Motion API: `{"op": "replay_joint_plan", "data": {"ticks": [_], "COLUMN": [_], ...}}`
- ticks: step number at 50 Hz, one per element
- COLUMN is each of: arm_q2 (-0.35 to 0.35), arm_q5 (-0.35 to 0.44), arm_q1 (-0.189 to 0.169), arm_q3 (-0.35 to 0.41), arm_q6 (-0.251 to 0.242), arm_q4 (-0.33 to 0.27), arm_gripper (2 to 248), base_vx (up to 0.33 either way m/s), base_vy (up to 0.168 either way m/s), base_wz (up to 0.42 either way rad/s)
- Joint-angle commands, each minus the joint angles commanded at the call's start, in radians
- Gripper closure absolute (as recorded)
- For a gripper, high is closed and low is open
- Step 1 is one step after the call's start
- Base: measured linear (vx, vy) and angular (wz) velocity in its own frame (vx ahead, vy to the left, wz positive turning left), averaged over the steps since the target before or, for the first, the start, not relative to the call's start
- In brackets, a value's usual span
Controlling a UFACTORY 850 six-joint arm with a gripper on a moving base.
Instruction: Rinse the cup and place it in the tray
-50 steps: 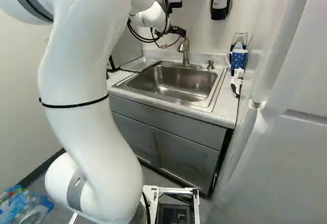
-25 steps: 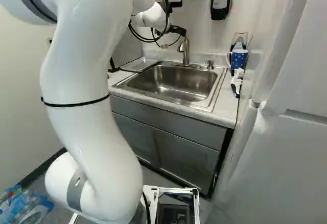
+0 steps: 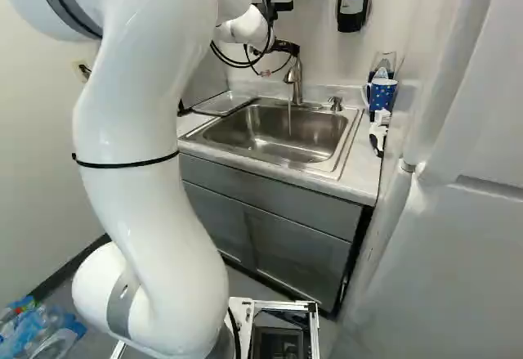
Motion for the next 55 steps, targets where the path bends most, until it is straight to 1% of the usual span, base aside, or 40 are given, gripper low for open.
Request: {"op": "replay_joint_plan", "data": {"ticks": [42, 55], "arm_q2": [-0.006, 0.008], "arm_q5": [0.011, 0.011], "arm_q1": [0.000, -0.001], "arm_q3": [-0.007, 0.009], "arm_q6": [0.000, 0.000], "arm_q4": [0.000, 0.000], "arm_gripper": [3, 3], "base_vx": [0.000, 0.000], "base_vy": [0.000, 0.000], "base_wz": [0.000, 0.000]}}
